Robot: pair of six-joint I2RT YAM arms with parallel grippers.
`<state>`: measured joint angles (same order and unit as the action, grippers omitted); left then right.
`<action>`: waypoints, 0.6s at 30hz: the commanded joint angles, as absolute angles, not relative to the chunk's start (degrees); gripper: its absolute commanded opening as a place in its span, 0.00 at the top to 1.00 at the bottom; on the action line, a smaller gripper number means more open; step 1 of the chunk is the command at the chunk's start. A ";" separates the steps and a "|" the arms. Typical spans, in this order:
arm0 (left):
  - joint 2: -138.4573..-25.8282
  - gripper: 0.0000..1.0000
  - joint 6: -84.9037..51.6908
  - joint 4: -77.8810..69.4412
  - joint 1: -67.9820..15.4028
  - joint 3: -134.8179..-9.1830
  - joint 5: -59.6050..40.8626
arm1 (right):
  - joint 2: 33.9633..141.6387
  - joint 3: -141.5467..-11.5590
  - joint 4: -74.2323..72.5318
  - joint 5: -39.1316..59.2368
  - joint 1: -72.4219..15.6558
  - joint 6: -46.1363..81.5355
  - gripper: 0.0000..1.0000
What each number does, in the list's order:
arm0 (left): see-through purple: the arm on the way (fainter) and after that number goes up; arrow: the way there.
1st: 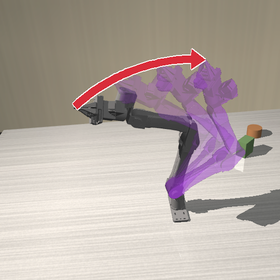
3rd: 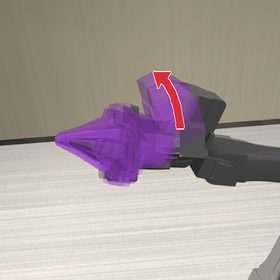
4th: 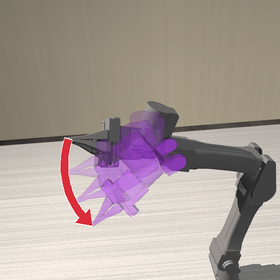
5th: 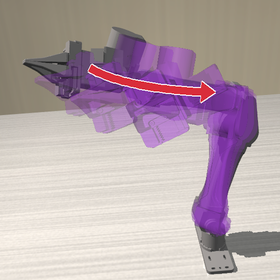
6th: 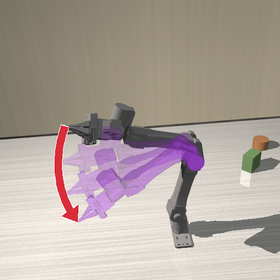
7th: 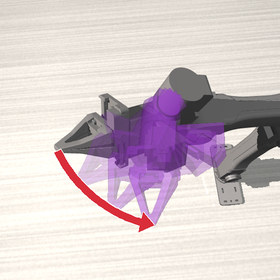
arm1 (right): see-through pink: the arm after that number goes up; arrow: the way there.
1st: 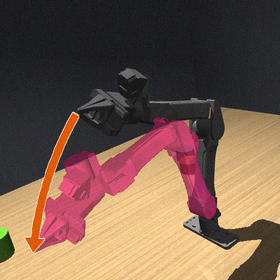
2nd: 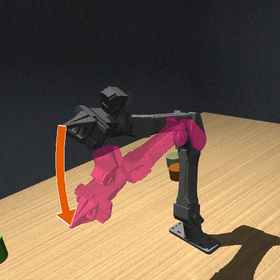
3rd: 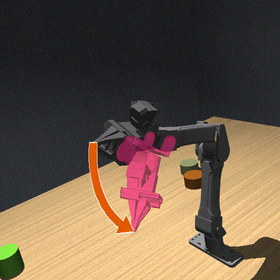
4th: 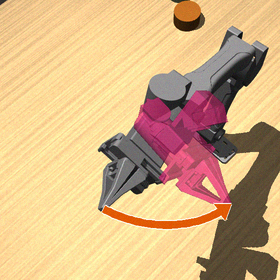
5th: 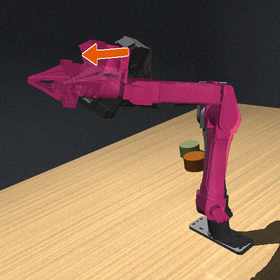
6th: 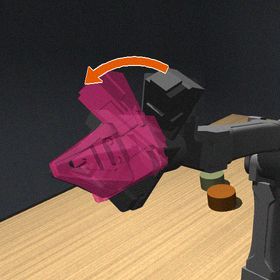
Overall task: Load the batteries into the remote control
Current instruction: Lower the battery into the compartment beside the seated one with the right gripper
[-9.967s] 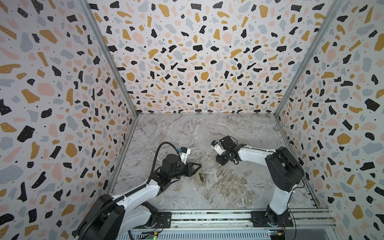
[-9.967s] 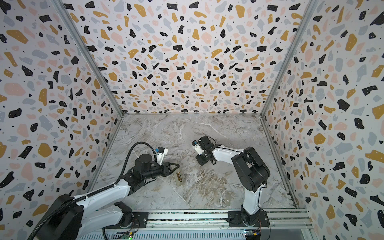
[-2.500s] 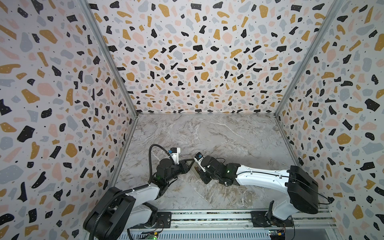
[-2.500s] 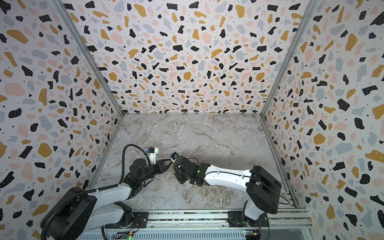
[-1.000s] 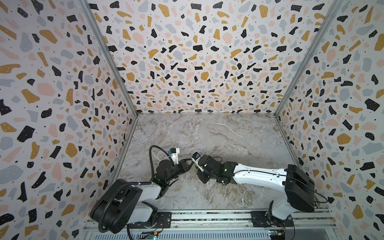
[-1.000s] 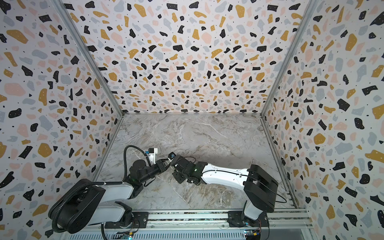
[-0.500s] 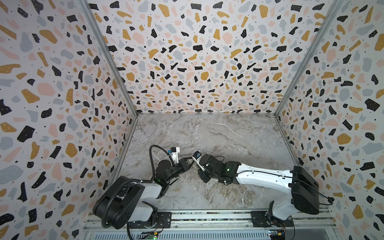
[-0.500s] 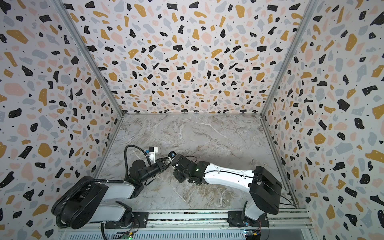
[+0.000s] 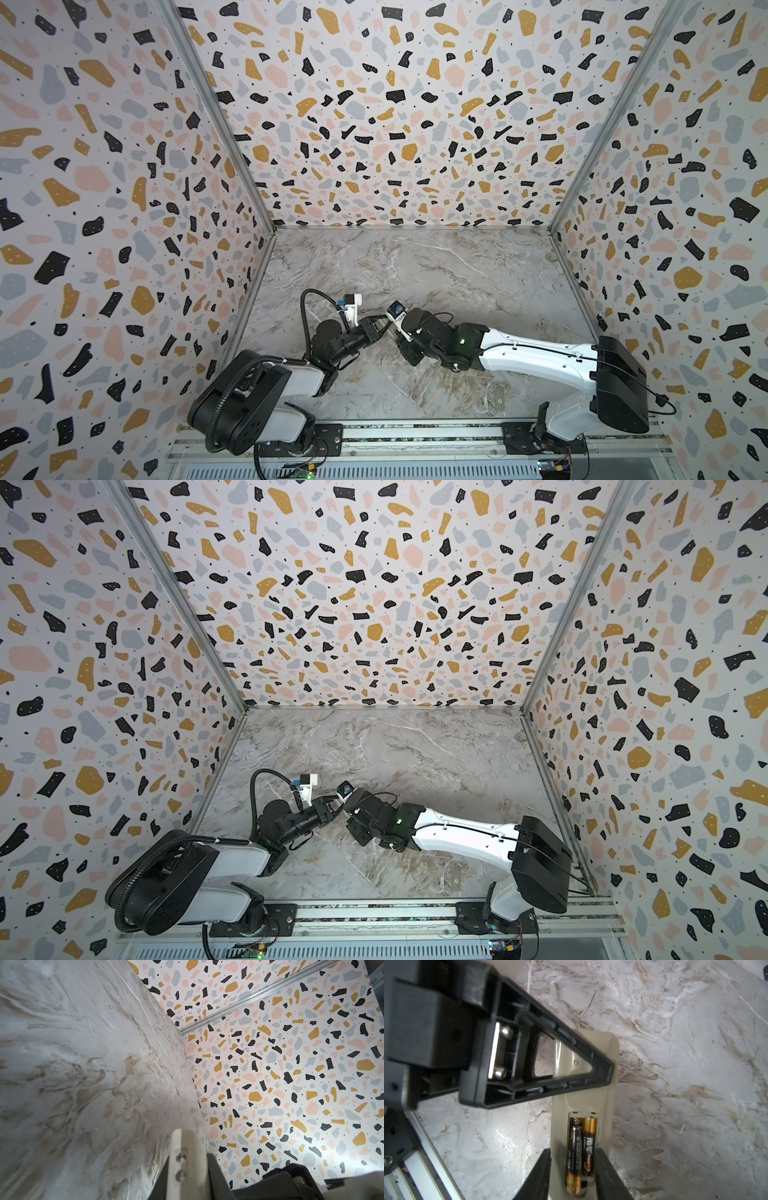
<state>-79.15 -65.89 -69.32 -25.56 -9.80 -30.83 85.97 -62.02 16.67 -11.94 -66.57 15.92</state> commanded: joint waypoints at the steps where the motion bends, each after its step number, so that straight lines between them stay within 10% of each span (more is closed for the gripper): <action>1: -79.15 1.00 -66.13 -74.18 -25.78 -10.98 -32.71 | 82.52 -64.74 19.18 -14.00 -67.67 15.28 0.61; 18: -73.23 1.00 -60.97 -62.18 -25.77 -13.89 -39.14 | 67.44 -51.93 12.01 -16.25 -74.63 -8.01 0.50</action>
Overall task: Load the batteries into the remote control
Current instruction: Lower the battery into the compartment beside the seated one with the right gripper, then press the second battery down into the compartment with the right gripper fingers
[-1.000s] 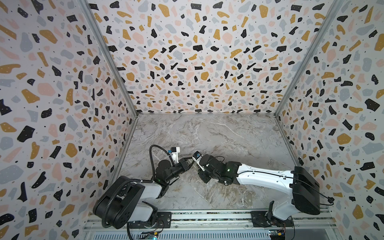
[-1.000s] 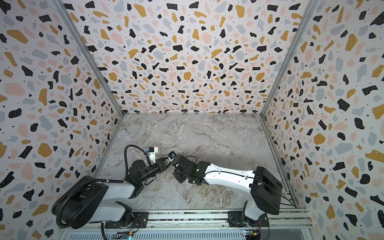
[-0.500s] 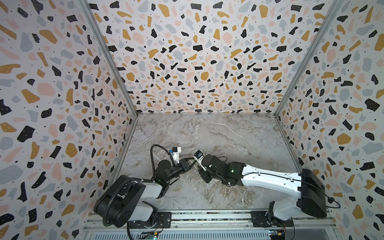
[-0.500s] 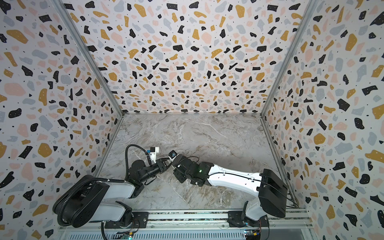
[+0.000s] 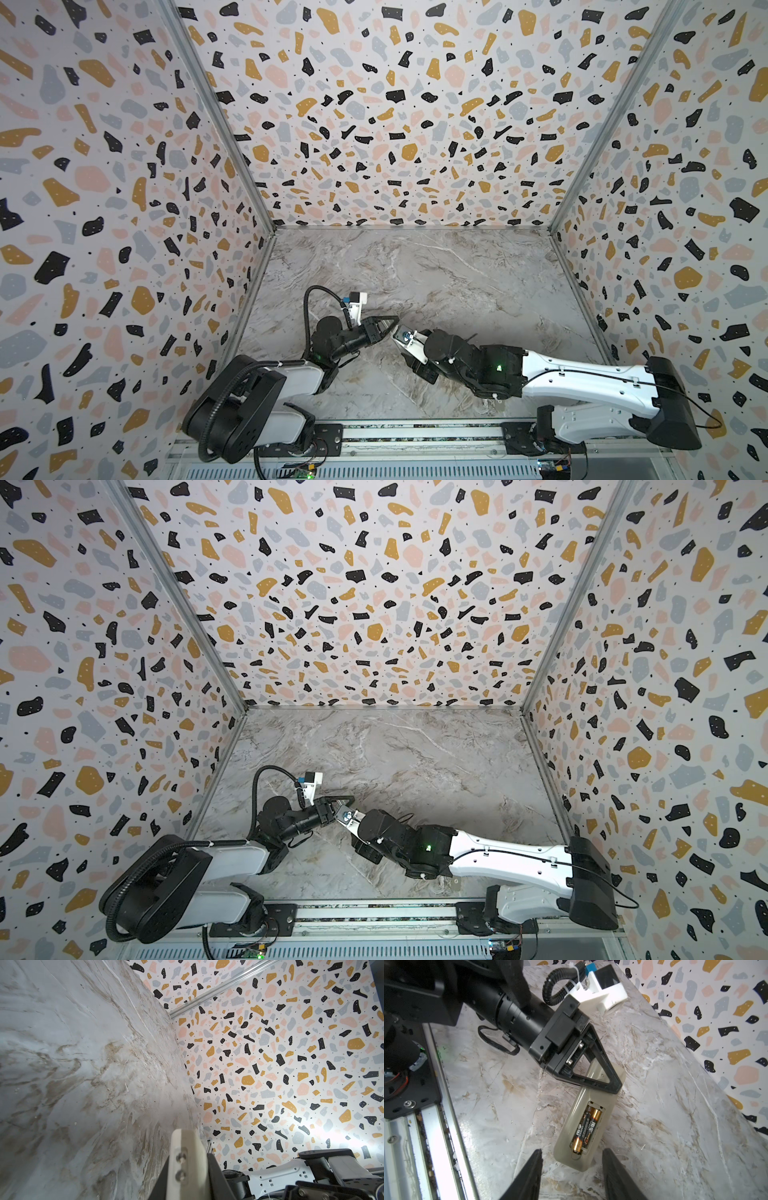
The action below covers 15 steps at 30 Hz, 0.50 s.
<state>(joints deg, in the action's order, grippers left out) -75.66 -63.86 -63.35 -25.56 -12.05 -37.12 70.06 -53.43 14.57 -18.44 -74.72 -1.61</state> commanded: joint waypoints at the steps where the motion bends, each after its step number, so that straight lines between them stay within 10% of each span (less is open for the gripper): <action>1: -72.57 1.00 -60.75 -61.48 -25.83 -13.89 -39.11 | 66.63 -50.94 11.17 -15.30 -74.58 -9.19 0.50; 15: -71.52 1.00 -61.70 -62.25 -30.71 -15.38 -41.75 | 66.77 -49.97 15.44 -7.92 -72.69 -17.27 0.60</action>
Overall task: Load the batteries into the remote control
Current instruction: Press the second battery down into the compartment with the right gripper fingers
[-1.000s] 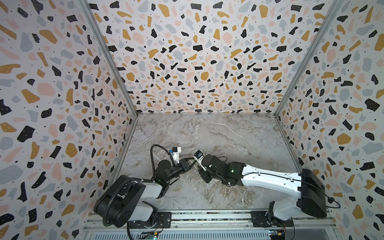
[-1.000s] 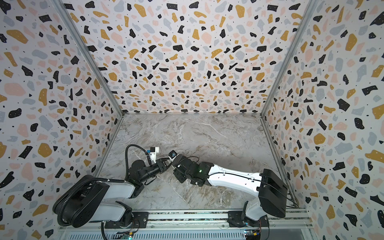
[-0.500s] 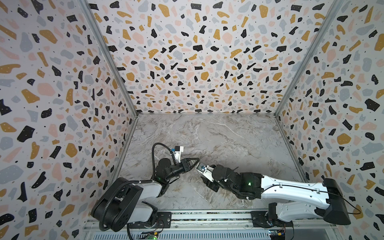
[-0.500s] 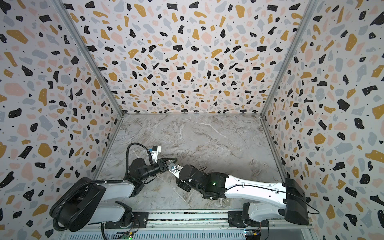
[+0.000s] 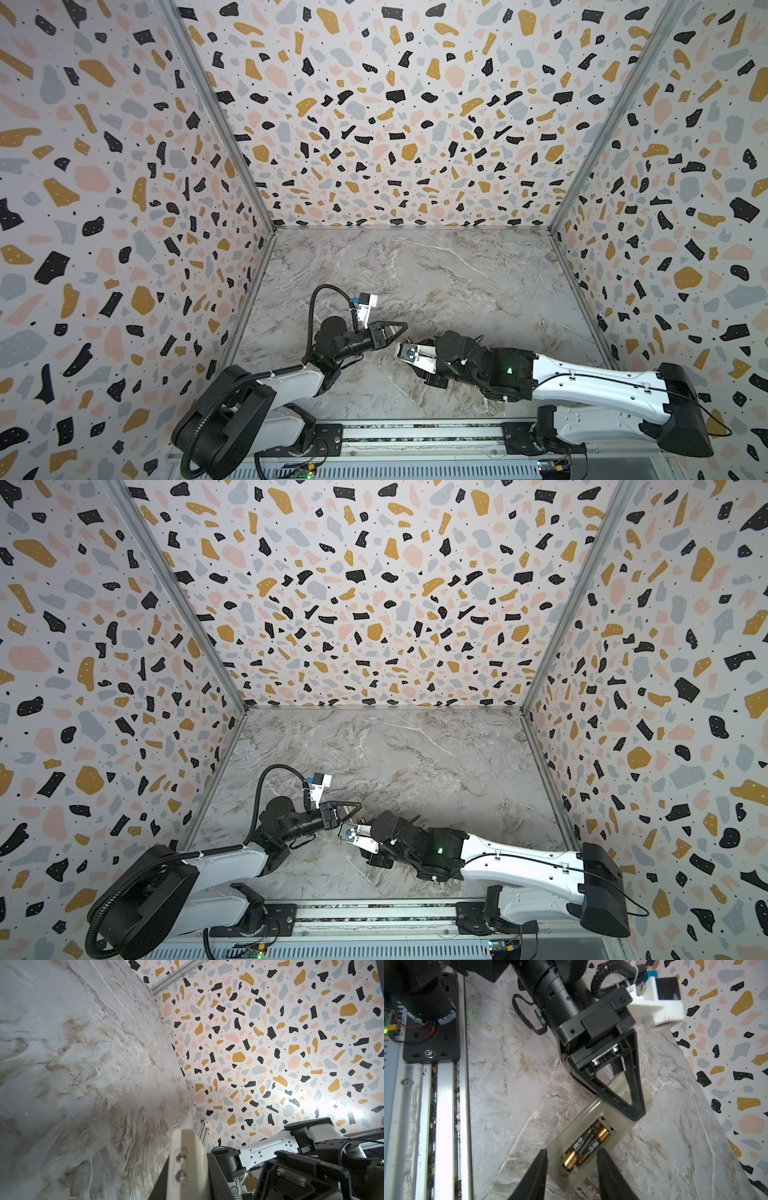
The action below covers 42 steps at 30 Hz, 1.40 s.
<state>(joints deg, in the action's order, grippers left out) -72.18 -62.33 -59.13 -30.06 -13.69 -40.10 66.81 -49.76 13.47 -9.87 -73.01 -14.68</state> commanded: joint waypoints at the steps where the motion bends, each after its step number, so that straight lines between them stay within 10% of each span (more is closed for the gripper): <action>1: -71.49 1.00 -61.66 -62.24 -30.92 -15.38 -41.75 | 66.96 -50.33 16.24 -7.87 -72.69 -17.55 0.60; 42: -72.92 1.00 -62.49 -62.84 -31.99 -15.56 -42.45 | 68.10 -51.04 19.53 -3.34 -69.54 -20.06 0.76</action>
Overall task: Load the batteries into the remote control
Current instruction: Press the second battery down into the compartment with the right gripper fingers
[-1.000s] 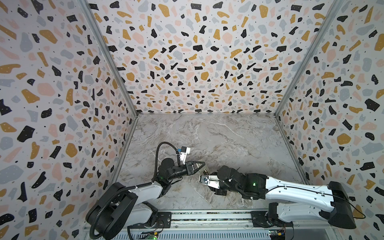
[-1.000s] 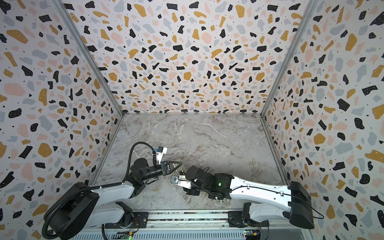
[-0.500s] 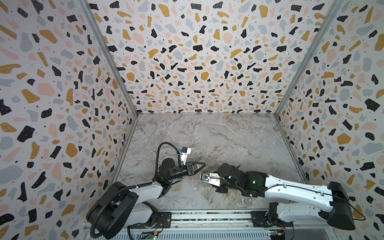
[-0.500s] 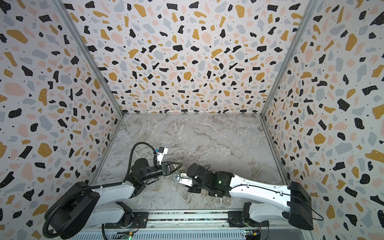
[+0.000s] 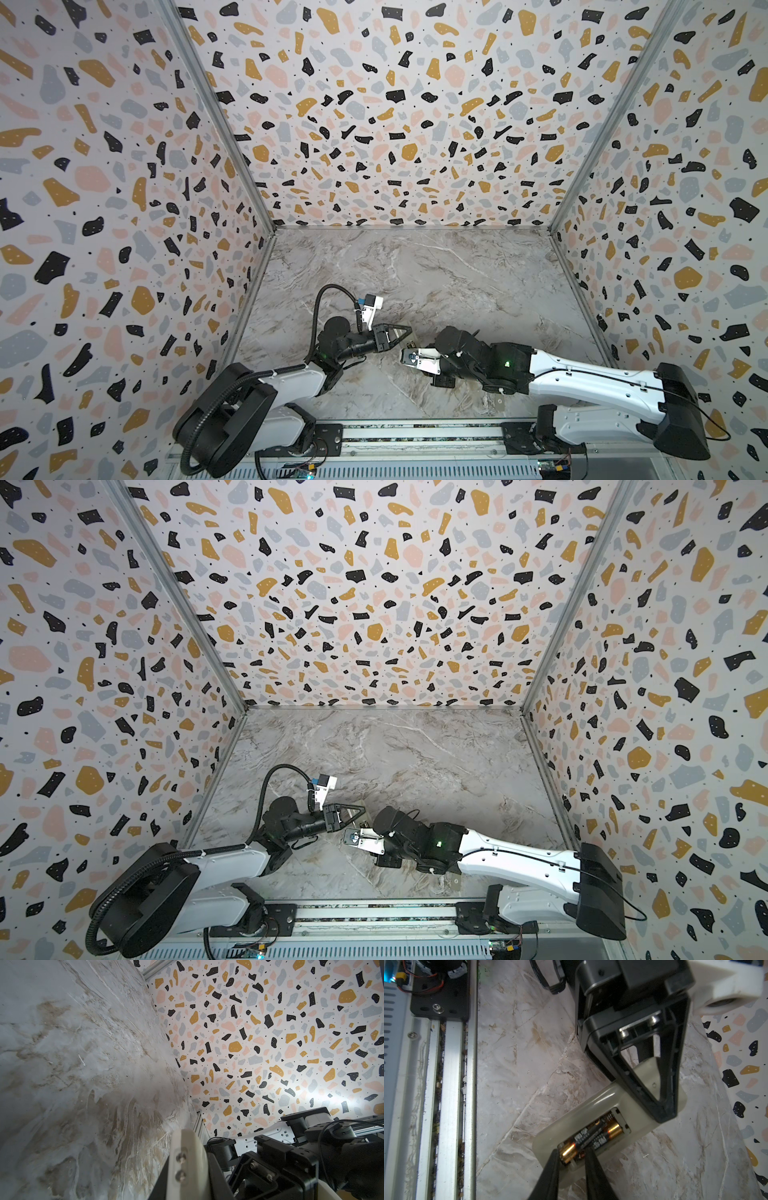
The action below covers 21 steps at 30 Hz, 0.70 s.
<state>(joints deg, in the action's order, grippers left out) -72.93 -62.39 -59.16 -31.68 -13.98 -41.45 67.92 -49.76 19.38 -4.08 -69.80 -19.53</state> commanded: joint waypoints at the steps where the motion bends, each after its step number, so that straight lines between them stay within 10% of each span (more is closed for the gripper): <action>1: -72.99 1.00 -62.42 -62.89 -32.07 -15.56 -42.45 | 68.11 -51.06 19.43 -3.34 -69.54 -20.07 0.77; 21: -72.95 1.00 -62.31 -62.85 -32.87 -15.66 -42.60 | 68.84 -49.92 17.08 -2.46 -67.94 -20.92 0.83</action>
<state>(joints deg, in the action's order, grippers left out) -72.99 -62.37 -59.16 -32.18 -14.00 -41.23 68.93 -49.76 18.39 -2.11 -68.51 -20.60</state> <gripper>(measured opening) 0.231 0.168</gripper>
